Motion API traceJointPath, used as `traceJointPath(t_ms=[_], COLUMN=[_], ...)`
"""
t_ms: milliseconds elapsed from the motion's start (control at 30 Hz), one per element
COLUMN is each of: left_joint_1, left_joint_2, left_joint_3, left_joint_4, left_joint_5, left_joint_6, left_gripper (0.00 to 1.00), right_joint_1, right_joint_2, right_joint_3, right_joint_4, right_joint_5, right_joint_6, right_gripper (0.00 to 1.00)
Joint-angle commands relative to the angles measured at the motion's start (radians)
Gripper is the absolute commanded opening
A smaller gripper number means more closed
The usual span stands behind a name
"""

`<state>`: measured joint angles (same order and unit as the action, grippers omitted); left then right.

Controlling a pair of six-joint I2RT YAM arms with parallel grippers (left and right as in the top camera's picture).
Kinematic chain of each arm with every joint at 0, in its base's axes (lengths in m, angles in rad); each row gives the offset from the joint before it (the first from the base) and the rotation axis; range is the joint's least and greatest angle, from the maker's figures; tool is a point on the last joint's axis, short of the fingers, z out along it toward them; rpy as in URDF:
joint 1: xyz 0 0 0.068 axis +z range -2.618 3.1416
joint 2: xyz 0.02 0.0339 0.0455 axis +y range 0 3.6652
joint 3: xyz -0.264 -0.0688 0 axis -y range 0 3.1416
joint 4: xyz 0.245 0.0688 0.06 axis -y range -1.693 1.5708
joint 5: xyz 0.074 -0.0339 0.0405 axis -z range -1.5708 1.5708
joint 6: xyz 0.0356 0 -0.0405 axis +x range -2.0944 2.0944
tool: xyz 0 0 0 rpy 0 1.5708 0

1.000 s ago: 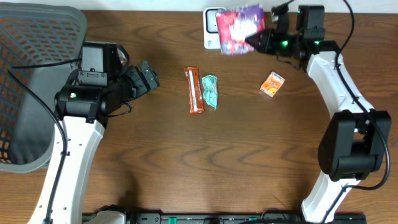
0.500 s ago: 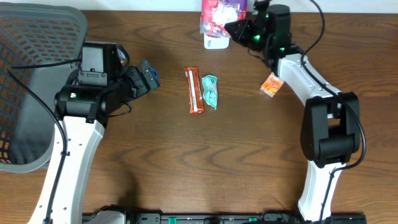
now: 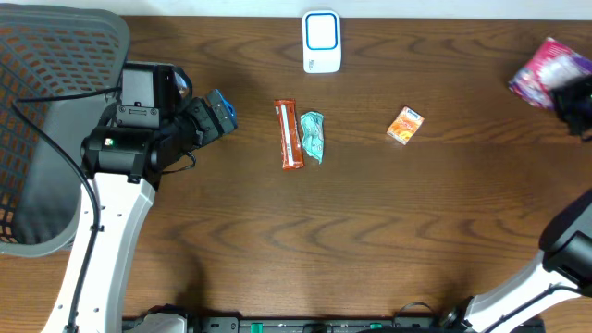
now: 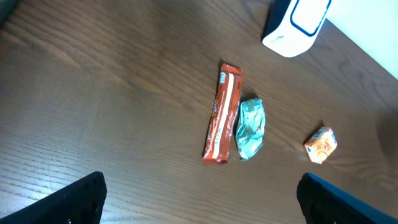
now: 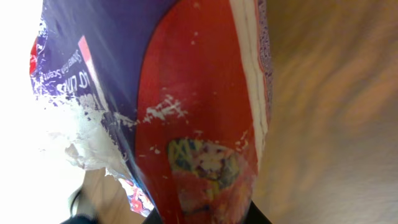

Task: Scan the item barcode
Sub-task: 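Carry the purple pack to the right corner and release it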

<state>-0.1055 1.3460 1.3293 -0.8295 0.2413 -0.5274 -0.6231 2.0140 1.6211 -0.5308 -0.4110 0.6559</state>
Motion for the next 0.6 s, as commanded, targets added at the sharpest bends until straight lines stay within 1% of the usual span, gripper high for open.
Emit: traceJointPath(t_ms=[0,100,233,300,333,367,433,467,500,567], left_joint_1=[0.004,0.004,0.004,0.004,0.004,0.004,0.004,0.004,0.004,0.004], left_joint_2=[-0.003,-0.003,-0.003,-0.003,-0.003,-0.003,-0.003,-0.003,-0.003,-0.003], left_joint_3=[0.002,0.002,0.002,0.002,0.002,0.002,0.002,0.002,0.002,0.002], left_joint_4=[0.0,0.0,0.0,0.0,0.0,0.0,0.0,0.0,0.0,0.0], left_joint_5=[0.002,0.002,0.002,0.002,0.002,0.002,0.002,0.002,0.002,0.002], left_joint_6=[-0.002,-0.002,-0.002,-0.002,-0.002,-0.002,-0.002,-0.002,-0.002,-0.002], left_gripper=[0.98,0.98,0.97,0.98,0.98,0.98,0.98,0.98,0.98,0.98], right_joint_1=[-0.03,-0.008,0.076,0.106,0.114,0.129,0.141,0.145,0.148,0.146], right_joint_2=[-0.026,0.003,0.072,0.104,0.116,0.132,0.146,0.148,0.147,0.141], right_joint_3=[-0.001,-0.001,-0.001,-0.001,-0.001,-0.001,-0.001,-0.001,0.0,0.008], right_joint_4=[0.016,0.081,0.218,0.309,0.34,0.348,0.337,0.311,0.28,0.222], right_joint_5=[-0.006,-0.026,-0.056,-0.114,-0.146,-0.148,-0.153,-0.16,-0.16,-0.16], right_joint_6=[-0.048,-0.021,-0.021,-0.065,-0.101,-0.139,-0.181,-0.219,-0.262,-0.313], right_gripper=[0.01,0.01,0.01,0.02,0.04,0.09,0.1,0.16,0.36,0.52])
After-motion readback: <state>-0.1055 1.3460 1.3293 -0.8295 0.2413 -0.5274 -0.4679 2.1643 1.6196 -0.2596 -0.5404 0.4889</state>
